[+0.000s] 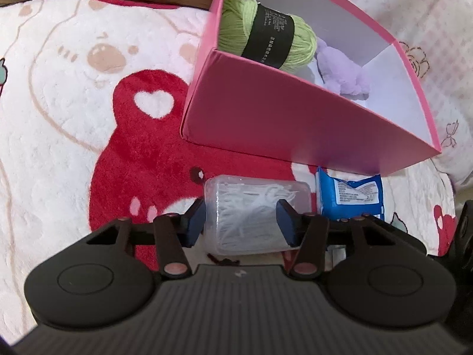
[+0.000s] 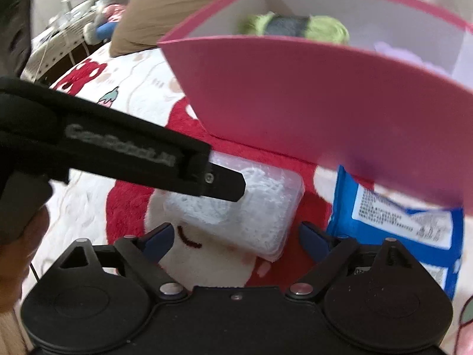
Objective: Organize objects
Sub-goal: 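Move the left tool down to the clear plastic floss case, then close the left tool on the clear floss case and lift it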
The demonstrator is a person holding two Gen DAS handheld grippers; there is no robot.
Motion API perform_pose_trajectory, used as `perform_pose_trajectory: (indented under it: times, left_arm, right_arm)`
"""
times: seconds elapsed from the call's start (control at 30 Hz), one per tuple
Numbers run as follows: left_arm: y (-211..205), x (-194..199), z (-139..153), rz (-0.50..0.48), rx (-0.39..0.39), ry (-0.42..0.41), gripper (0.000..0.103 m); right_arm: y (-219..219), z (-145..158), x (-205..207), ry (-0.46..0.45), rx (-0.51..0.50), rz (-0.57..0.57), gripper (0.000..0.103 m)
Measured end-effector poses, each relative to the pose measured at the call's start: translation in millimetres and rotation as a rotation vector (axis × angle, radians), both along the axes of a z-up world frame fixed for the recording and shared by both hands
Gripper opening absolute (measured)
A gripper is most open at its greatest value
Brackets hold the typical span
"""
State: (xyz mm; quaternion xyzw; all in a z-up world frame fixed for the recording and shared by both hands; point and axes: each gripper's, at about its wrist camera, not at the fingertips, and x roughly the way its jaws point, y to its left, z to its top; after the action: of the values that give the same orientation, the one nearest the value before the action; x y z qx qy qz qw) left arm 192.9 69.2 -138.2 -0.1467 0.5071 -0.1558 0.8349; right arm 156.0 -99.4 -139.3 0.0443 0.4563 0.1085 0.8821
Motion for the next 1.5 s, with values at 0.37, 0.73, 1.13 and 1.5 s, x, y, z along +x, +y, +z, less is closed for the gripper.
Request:
perform_pose_trajectory:
  times: [0.37,0.73,1.13,1.5]
  left_arm:
    - [5.1,2.1,-4.4,0.008,-0.053,0.046,0.05]
    - [-2.4,-4.6,-5.1,-0.032,-0.022,0.052,0.054]
    - [-0.1,-13.2,4.0,-0.033,-0.022,0.043,0.05]
    - [0.7,-23.0,21.4,-0.058,-0.033,-0.007,0.048]
  right_arm:
    - [4.7,-0.9,3.5,-0.006,-0.045,-0.009,0.09]
    - [4.4,-0.8,-2.1,-0.018,-0.057,0.001,0.093]
    - [-0.1,4.9,-8.5,-0.026,-0.007,-0.008,0.094]
    - [8.0,22.8,-14.9,-0.088,-0.073,0.018,0.094]
